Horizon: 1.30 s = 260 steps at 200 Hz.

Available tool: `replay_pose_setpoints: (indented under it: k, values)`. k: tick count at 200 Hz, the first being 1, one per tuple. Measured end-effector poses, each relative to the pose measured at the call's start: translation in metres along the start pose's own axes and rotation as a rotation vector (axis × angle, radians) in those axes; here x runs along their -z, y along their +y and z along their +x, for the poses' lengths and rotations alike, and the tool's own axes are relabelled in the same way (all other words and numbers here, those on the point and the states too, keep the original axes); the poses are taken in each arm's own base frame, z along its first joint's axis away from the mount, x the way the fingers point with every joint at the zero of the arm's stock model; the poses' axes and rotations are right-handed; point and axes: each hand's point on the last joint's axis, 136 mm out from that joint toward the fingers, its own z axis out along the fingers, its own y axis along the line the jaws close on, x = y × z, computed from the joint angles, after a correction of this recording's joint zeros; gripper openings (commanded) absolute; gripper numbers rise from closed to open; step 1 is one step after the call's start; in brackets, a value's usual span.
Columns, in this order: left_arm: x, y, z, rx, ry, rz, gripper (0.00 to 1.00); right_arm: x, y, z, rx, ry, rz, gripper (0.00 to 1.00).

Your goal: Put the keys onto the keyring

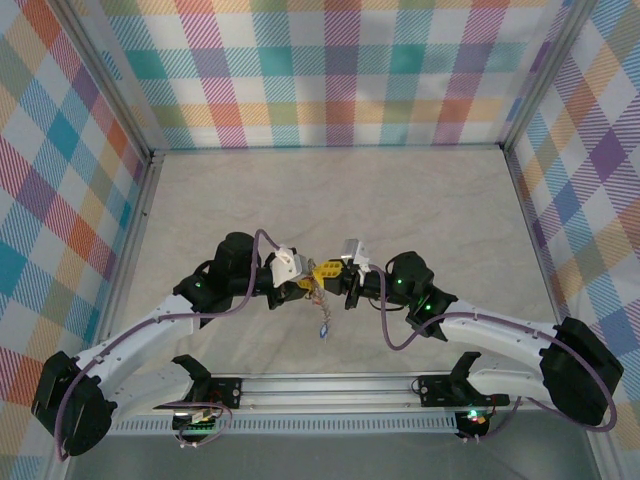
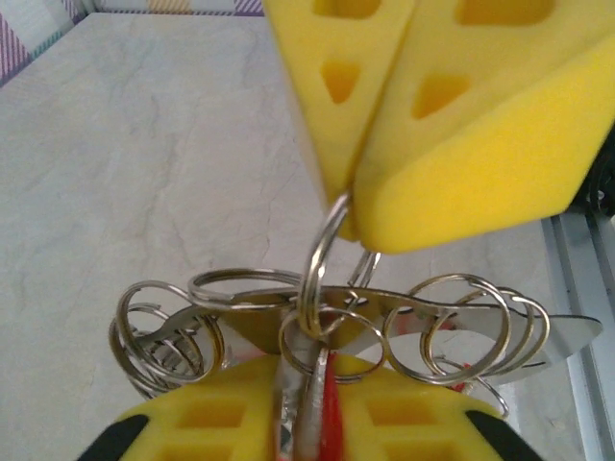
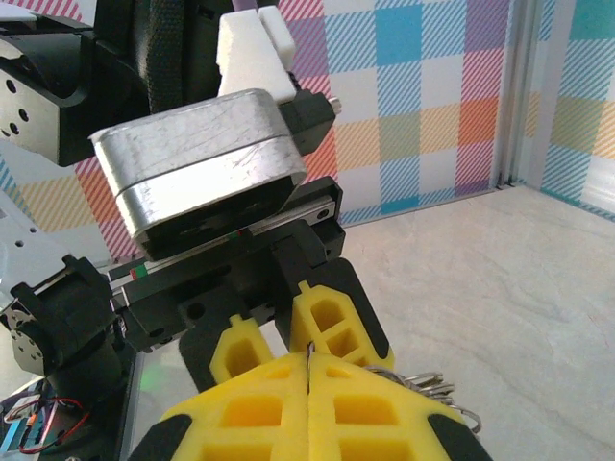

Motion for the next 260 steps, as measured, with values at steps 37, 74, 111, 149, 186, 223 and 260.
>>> replay_pose_setpoints:
  k: [37, 74, 111, 149, 186, 223, 260]
  values:
    - [0.0, -0.001, 0.002, -0.015, 0.007, 0.004, 0.06, 0.0, 0.0, 0.001, -0.003, 0.006, 0.0, 0.0]
    - [0.004, -0.001, 0.008, -0.037, 0.06, 0.0, 0.02, 0.0, -0.001, 0.007, 0.0, 0.029, 0.003, 0.0]
    - [0.015, 0.002, 0.003, -0.092, 0.137, -0.007, 0.02, 0.004, 0.0, 0.019, 0.029, 0.084, 0.006, 0.0]
    - [0.026, 0.004, -0.013, -0.173, 0.209, 0.03, 0.0, 0.003, 0.0, 0.02, 0.081, 0.129, 0.0, 0.0]
    - [0.026, 0.011, -0.025, -0.247, 0.289, 0.086, 0.0, 0.001, -0.002, 0.013, 0.123, 0.14, 0.0, 0.1]
    - [0.03, 0.024, -0.031, -0.377, 0.386, 0.079, 0.0, 0.001, -0.005, 0.016, 0.137, 0.154, 0.011, 0.38]
    - [0.033, 0.049, -0.043, -0.566, 0.479, 0.013, 0.0, 0.013, -0.01, 0.018, 0.147, 0.153, 0.065, 0.49]
